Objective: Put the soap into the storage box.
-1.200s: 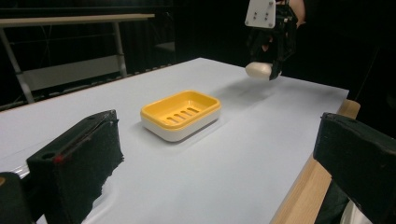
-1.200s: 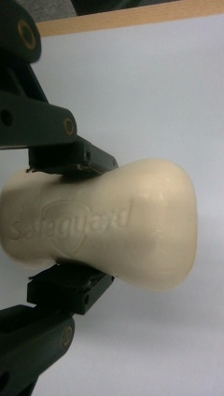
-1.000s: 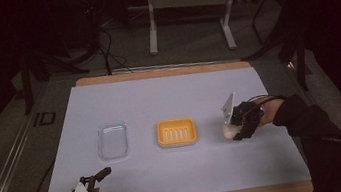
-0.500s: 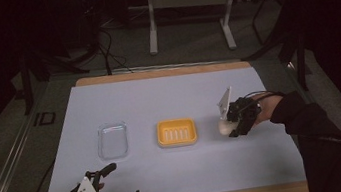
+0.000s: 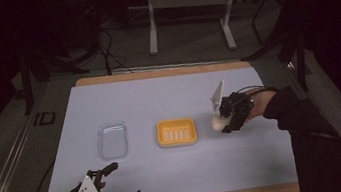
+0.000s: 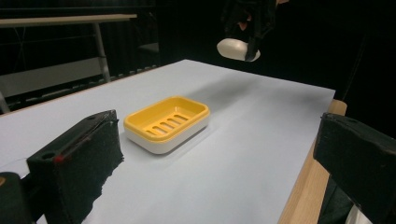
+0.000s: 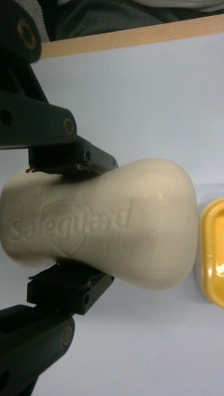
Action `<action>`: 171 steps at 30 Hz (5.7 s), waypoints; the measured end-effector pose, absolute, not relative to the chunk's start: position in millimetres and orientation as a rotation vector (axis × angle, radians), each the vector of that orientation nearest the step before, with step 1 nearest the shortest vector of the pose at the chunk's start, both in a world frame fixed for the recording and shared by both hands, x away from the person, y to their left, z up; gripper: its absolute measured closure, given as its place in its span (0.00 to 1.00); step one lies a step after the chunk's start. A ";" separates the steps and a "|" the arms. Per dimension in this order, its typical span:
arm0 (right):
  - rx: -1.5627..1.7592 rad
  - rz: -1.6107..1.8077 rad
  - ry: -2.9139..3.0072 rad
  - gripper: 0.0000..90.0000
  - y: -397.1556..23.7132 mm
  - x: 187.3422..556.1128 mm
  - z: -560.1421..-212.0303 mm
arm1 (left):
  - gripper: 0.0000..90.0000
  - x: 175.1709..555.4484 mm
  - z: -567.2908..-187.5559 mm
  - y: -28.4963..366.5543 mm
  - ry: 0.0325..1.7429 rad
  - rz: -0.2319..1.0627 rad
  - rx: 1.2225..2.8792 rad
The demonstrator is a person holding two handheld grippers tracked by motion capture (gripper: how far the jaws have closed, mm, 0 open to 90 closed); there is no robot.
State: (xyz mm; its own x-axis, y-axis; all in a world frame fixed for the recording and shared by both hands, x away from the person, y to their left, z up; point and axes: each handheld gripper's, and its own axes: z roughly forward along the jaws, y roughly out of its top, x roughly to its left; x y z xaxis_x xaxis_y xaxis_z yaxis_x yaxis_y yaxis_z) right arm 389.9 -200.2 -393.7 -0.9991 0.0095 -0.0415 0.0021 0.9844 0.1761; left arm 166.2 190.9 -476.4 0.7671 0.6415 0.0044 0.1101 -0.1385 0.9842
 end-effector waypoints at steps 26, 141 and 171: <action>-0.112 0.425 3.051 0.55 -153.3 400.3 -383.0 | 0.01 165.7 -476.2 191.2 0.601 0.511 1.673; -0.044 0.618 3.068 0.46 -91.6 434.3 -476.1 | 0.01 163.3 -475.1 189.2 0.574 0.498 1.685; 0.294 0.521 2.980 0.14 -122.5 420.7 -431.7 | 0.01 165.6 -476.5 188.0 0.581 0.494 1.699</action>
